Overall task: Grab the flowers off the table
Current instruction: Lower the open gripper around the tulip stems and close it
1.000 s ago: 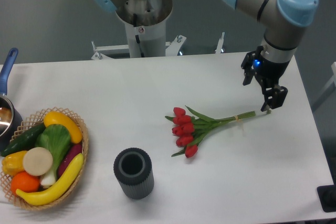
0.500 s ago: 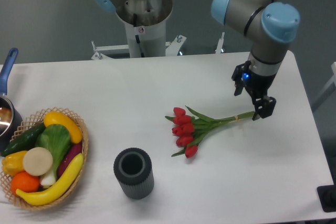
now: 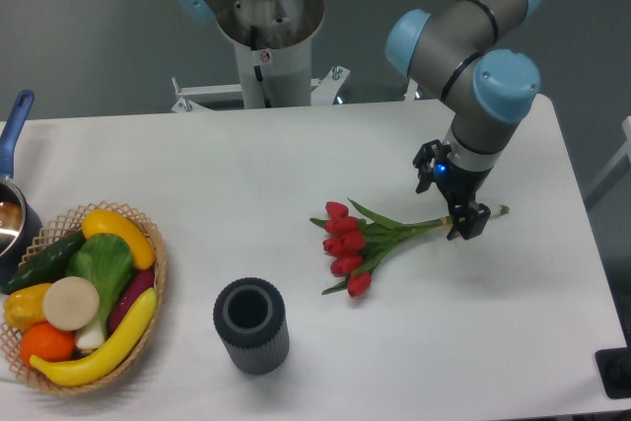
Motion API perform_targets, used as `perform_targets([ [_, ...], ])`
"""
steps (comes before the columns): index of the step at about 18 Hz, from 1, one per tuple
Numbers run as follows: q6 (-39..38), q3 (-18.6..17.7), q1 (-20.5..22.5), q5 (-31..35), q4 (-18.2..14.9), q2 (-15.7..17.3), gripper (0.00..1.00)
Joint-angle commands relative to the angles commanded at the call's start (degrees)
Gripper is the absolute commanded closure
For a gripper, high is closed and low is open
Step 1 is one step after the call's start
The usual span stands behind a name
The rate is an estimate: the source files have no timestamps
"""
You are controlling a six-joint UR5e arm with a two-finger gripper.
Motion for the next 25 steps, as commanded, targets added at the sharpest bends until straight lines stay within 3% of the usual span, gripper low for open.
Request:
perform_targets([
  [13,0.17,-2.55,-0.09,0.09,1.49,-2.46,0.0],
  [20,-1.67,-3.08,-0.09,0.09,5.71,-4.05,0.0],
  [22,-1.76,-3.25,-0.09,0.09,5.8,-4.05,0.06],
  [23,-1.85,-3.34,-0.09,0.09,5.8,-3.96,0.23],
  [25,-1.93,-3.43,-0.09,0.09,5.89,-3.87,0.37],
])
